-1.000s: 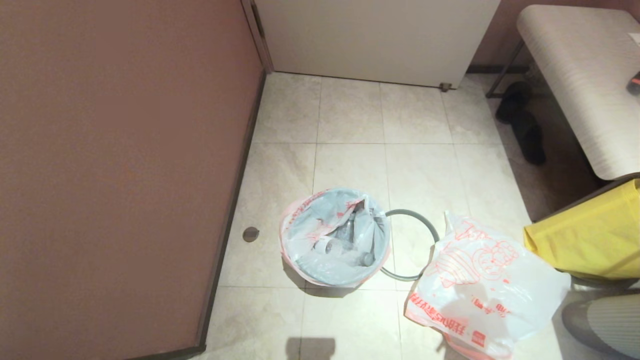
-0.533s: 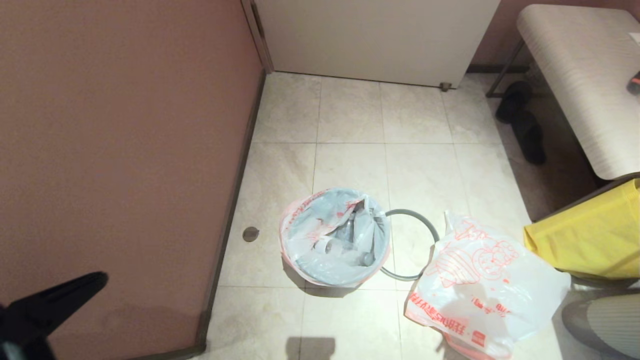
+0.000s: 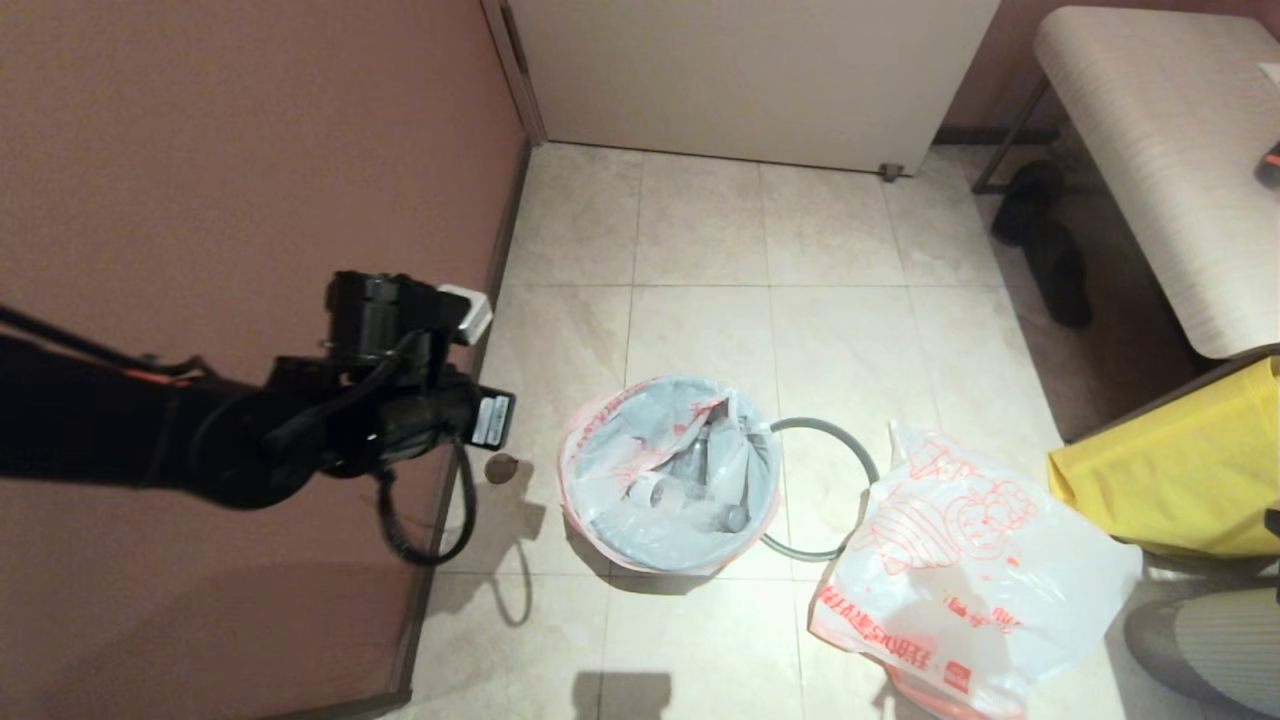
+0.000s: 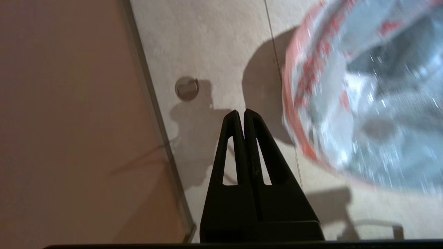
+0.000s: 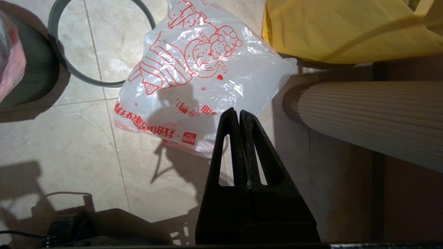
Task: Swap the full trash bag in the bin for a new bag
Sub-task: Place the trash bag on the floor
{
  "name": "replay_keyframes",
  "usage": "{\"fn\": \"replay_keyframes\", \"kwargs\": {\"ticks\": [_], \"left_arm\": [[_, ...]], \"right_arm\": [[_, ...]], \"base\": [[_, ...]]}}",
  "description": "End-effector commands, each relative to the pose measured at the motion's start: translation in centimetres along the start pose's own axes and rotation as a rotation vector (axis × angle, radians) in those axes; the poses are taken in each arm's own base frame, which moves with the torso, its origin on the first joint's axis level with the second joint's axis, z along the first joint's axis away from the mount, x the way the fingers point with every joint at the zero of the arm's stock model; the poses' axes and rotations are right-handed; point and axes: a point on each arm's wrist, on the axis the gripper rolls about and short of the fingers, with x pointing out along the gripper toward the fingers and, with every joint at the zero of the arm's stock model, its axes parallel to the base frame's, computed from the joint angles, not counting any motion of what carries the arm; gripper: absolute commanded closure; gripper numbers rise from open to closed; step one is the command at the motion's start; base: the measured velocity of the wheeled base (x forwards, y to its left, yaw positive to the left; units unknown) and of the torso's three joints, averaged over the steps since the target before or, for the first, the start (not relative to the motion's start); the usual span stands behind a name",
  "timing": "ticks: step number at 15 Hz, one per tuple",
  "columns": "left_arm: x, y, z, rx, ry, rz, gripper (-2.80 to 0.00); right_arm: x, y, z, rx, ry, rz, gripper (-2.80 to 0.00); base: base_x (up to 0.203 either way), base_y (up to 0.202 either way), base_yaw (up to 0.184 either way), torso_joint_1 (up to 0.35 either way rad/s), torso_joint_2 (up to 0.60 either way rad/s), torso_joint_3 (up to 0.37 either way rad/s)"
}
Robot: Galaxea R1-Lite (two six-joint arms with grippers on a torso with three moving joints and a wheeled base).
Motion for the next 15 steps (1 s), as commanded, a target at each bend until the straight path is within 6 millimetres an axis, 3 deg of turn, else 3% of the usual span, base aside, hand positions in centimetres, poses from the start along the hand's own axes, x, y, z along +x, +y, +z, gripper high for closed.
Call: {"fn": "replay_keyframes", "kwargs": {"ticks": [1,4,7,8,12,15], "left_arm": [[8.6,-3.2,-0.3,0.019,0.087,0.017,0.00],[13.8,-4.6,-0.8,-0.006,0.176,0.043,0.00],[16.1,-5.6,-3.3,-0.071,0.296,0.048,0.00],[16.1,-5.6,-3.3,-0.093,0.300,0.025,-2.80],[12.8,-4.3,-0.4,-0.186,0.264,-0.007,-2.80],[10.5,-3.4,0.6,-0.224,0.245,0.004,-2.80]], "right_arm": [[-0.1,0.0,-0.2,0.001,0.005,0.010,0.00],[0.1,0.1,-0.2,-0.003,0.014,0.033,0.00],[0.5,0.3,-0.3,-0.010,0.030,0.044,0.00],[0.5,0.4,-0.3,-0.010,0.033,0.044,0.00],[0.8,0.5,-0.4,-0.016,0.044,0.044,0.00],[0.7,0.7,-0.8,-0.013,0.053,0.057,0.00]], "base": [[0.000,0.000,0.000,0.000,0.00,0.000],[0.000,0.000,0.000,0.000,0.00,0.000],[0.000,0.000,0.000,0.000,0.00,0.000],[0.000,0.000,0.000,0.000,0.00,0.000],[0.000,0.000,0.000,0.000,0.00,0.000],[0.000,0.000,0.000,0.000,0.00,0.000]]}}
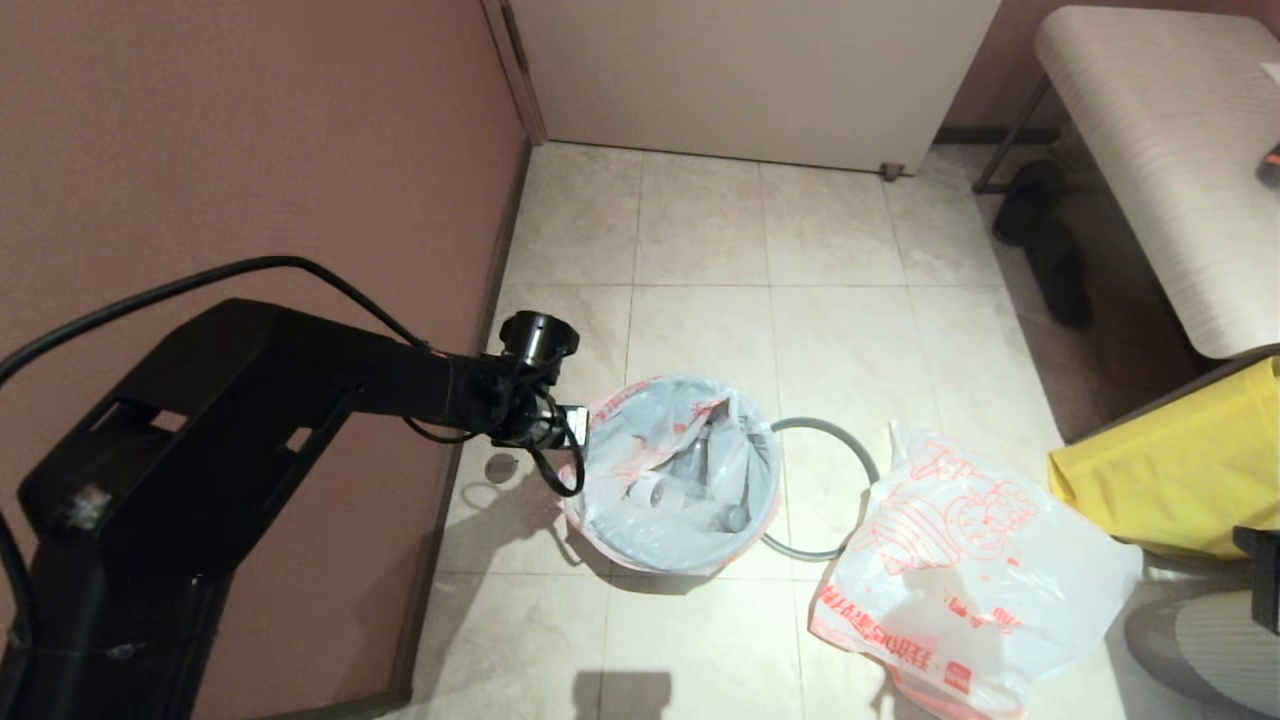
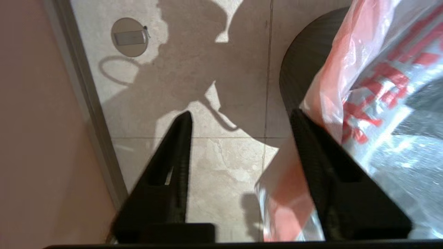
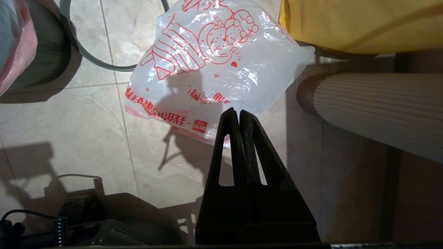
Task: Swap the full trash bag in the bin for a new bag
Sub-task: Place the trash bag on the floor
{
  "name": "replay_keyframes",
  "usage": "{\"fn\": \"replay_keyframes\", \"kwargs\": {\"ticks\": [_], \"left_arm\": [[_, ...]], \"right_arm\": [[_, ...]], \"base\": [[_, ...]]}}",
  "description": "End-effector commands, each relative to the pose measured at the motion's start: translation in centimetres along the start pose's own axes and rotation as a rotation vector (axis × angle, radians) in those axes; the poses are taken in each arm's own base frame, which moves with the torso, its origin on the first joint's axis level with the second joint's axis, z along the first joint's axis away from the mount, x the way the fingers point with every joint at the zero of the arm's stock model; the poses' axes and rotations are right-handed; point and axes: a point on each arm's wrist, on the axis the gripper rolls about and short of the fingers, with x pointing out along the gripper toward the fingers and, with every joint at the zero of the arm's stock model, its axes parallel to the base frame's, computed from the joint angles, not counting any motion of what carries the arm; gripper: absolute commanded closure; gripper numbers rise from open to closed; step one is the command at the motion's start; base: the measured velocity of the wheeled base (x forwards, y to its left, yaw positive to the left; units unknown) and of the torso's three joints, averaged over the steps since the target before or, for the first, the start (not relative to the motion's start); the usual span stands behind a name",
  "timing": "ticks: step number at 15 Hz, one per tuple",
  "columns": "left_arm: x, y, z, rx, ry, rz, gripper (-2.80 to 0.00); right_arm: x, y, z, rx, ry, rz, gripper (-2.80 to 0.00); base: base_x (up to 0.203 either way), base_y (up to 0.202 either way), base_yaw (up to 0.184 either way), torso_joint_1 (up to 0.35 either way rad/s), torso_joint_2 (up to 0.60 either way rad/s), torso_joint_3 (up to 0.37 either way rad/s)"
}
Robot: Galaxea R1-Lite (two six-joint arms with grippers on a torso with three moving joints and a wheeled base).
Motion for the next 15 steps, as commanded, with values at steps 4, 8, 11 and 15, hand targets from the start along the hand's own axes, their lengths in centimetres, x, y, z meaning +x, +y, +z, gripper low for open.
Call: {"fn": "replay_keyframes", "kwargs": {"ticks": [4,8,11,15], "left_arm": [[-3.9,1.0,0.8,-0.016,-0.044,0.012,-2.80],[-4.3,0.9,0.3,-0.003,-0.032,0.025,-2.80],[-1.5,0.3,-0.9,0.012,0.005,0.044,-2.80],[0.8,0.5,-1.3,0.005,0.007,0.068,-2.80]], "right_arm": [[0.1,0.2,-0.5,0.004,0.018,0.008,0.00],[0.0,0.2,-0.5,0.006,0.014,0.007,0.00],[0.0,0.4,-0.6,0.001,0.014,0.021,0.00],[0.0,0.4,-0.7,0.006,0.017,0.023,0.00]], "base": [[0.000,0.000,0.000,0.000,0.00,0.000],[0.000,0.000,0.000,0.000,0.00,0.000],[0.000,0.000,0.000,0.000,0.00,0.000],[0.000,0.000,0.000,0.000,0.00,0.000]]}}
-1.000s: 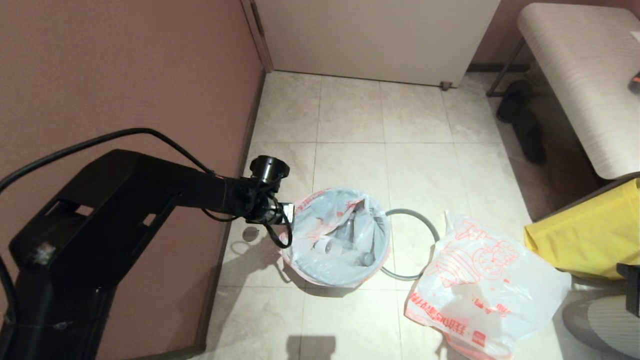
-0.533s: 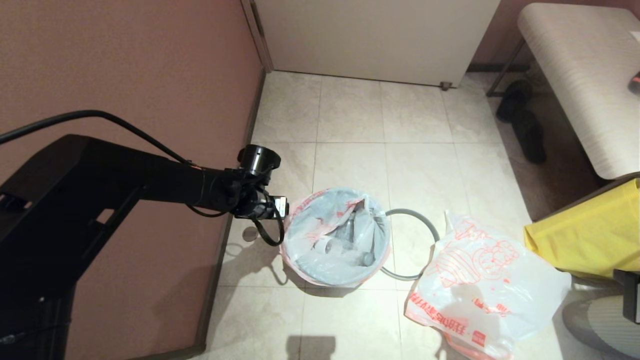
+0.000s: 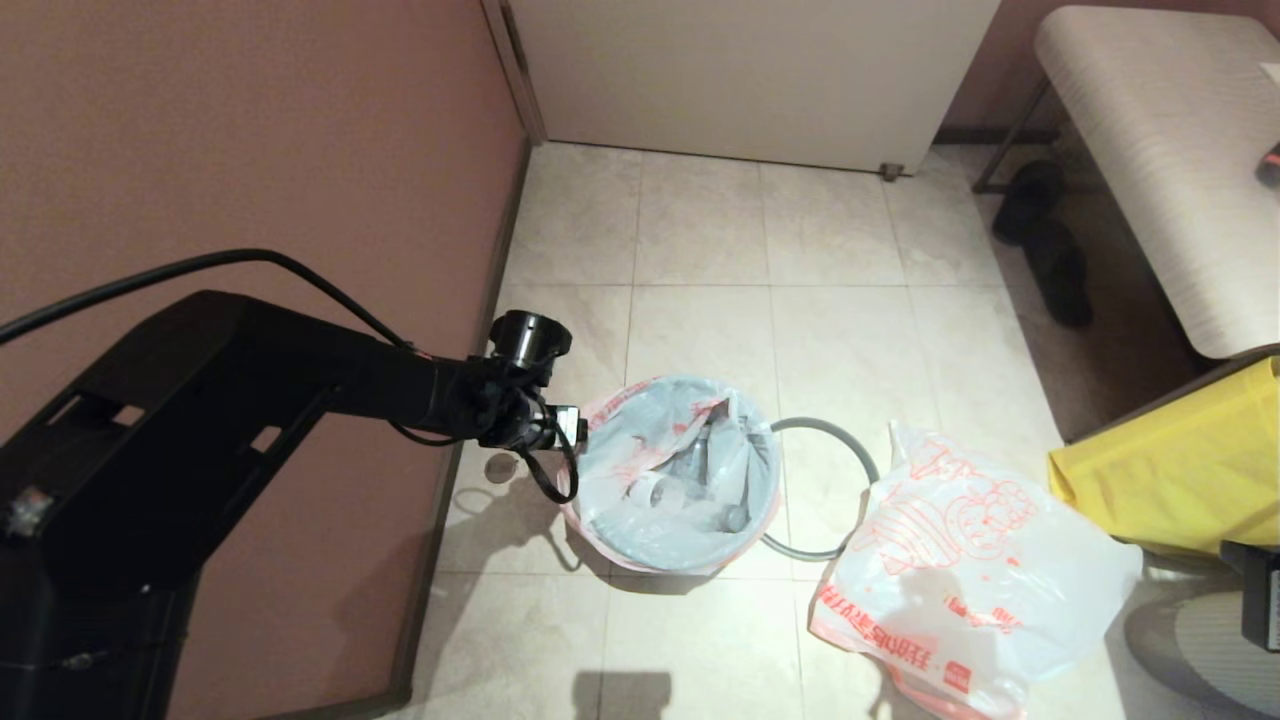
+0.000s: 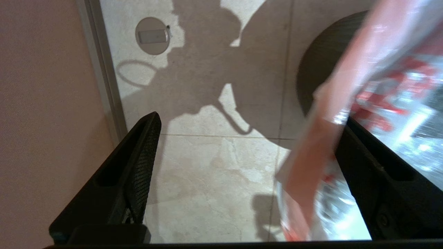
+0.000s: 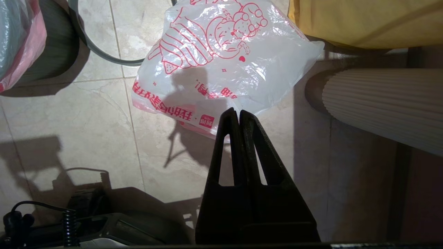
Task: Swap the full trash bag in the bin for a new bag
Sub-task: Place the trash bag on the floor
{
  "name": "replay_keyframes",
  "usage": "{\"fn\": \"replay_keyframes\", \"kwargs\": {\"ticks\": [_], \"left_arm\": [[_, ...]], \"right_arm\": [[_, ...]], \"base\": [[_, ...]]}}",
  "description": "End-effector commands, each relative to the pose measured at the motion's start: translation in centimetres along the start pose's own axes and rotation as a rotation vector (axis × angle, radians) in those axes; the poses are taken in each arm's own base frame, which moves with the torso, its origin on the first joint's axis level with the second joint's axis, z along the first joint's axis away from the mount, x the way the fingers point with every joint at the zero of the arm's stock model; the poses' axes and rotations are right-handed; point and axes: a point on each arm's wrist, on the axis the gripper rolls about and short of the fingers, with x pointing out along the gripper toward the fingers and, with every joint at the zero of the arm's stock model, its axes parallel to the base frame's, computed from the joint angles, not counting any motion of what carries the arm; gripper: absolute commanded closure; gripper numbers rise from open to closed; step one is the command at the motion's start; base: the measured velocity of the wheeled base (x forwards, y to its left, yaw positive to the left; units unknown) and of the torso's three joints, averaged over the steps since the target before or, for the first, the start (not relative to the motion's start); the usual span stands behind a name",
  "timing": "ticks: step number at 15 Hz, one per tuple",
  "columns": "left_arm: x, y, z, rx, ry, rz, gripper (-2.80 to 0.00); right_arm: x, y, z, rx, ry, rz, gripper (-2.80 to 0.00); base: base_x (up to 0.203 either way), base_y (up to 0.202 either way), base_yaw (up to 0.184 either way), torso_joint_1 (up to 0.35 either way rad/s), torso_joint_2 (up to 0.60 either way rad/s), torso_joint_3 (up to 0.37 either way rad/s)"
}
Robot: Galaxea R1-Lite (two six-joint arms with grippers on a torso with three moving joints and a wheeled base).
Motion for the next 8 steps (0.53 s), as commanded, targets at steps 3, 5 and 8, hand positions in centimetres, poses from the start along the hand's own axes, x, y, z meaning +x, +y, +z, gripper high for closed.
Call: {"fn": "replay_keyframes", "kwargs": {"ticks": [3,5,8], "left_arm": [[3.4,-0.4,-2.1,0.019,0.069,0.037,-2.80],[4.9,-0.8,-3.1,0.029,0.086,0.060,-2.80],[5.7,-1.2,-3.0,0.044,0.073,0.097,0.00]], "right_arm": [[0.1,0.1,-0.1,0.014,0.008,-0.001,0.00],[0.1,0.1,-0.2,0.014,0.009,-0.002,0.00],[0.1,0.0,-0.2,0.015,0.009,-0.003,0.00]], "base": [[0.000,0.000,0.000,0.000,0.00,0.000],[0.000,0.000,0.000,0.000,0.00,0.000],[0.000,0.000,0.000,0.000,0.00,0.000]]}}
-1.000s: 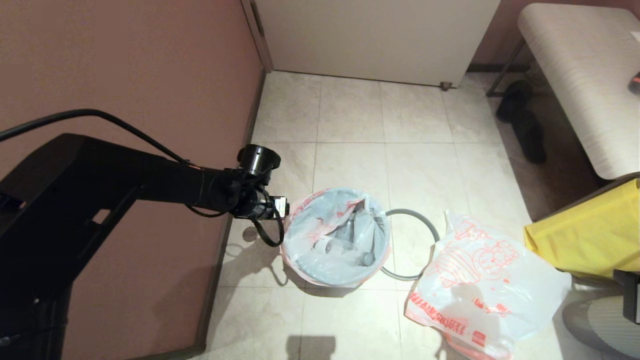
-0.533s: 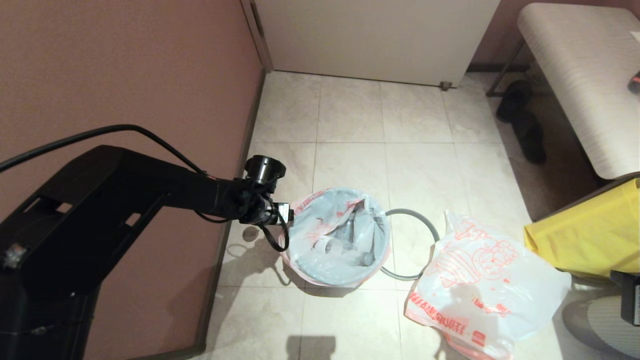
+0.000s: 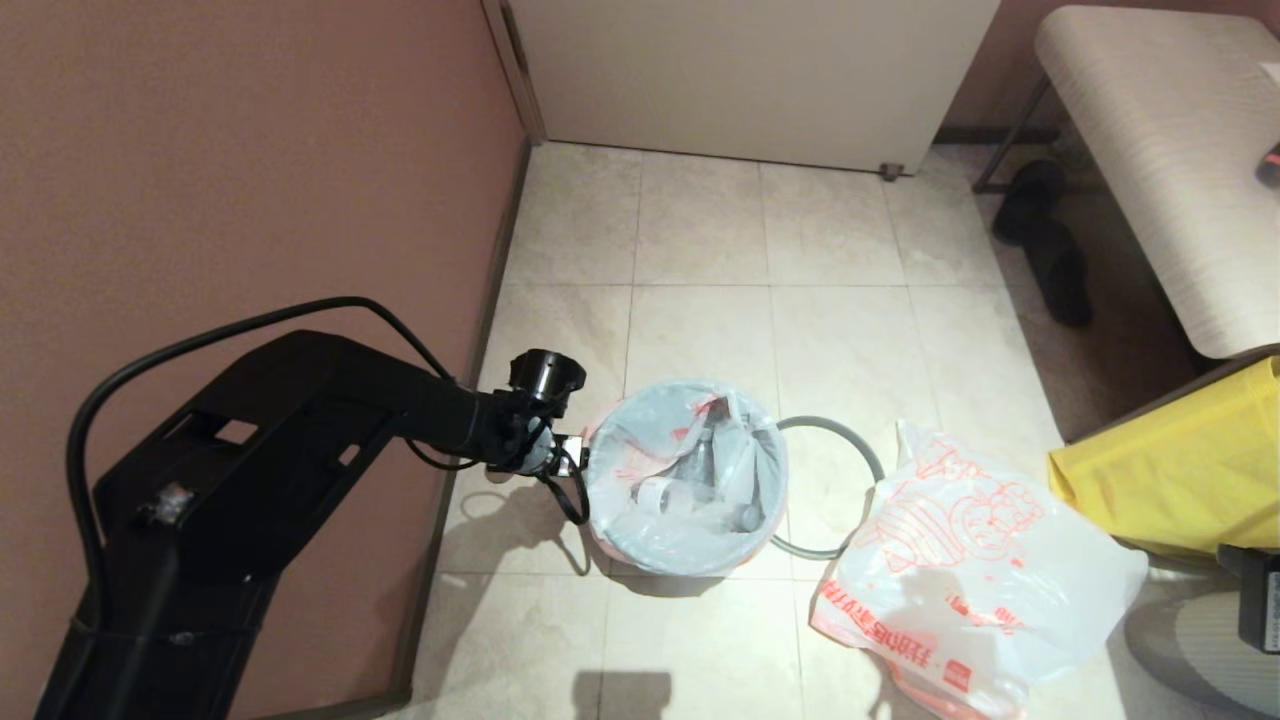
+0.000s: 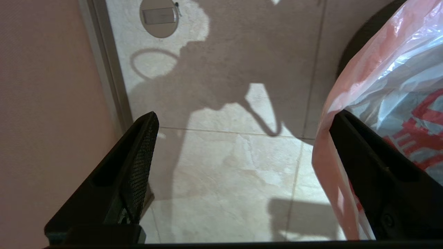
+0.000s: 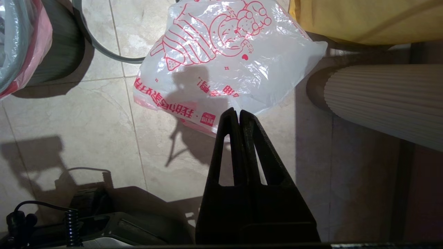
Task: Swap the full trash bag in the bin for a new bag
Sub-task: Place the trash bag on the floor
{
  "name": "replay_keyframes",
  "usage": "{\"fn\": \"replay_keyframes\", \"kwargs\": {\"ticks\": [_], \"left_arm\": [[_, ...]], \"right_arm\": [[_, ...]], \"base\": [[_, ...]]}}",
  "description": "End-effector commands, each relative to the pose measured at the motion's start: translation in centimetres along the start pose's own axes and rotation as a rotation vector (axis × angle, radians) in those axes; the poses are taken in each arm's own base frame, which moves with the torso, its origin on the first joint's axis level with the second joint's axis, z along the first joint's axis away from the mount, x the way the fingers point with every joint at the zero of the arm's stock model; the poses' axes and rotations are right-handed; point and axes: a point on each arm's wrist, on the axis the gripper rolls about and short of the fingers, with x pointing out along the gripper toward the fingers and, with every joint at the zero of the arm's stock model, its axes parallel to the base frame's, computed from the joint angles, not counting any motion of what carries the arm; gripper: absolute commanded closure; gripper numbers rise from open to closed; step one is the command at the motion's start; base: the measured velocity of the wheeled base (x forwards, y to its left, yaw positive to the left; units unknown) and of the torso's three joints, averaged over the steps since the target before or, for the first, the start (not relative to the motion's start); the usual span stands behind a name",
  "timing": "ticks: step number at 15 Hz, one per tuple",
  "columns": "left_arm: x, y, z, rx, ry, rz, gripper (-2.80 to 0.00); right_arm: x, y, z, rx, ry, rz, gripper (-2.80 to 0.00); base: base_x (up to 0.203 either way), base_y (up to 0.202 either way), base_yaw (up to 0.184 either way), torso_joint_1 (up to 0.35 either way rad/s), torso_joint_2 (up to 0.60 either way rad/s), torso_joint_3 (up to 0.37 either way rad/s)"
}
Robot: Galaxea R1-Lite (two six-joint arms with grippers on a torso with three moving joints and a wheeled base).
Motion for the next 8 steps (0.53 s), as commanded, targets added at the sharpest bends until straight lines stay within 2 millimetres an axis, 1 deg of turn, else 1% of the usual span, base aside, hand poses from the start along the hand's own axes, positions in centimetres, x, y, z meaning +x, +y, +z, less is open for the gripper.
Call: {"fn": "replay_keyframes", "kwargs": {"ticks": [1,8], "left_arm": [[0.86,-0.42,-0.41,0.027,0.010,0.013,0.00],[1.18,-0.50,-0.59,0.036,0.013,0.032,0.00]], "right_arm": [[0.07,0.01,-0.02,0.000,0.003,-0.003,0.00],[0.12,0.05,-0.10,-0.001,0.006,-0.001,0.00]], "base": [[0.000,0.000,0.000,0.000,0.00,0.000],[0.000,0.000,0.000,0.000,0.00,0.000]]}}
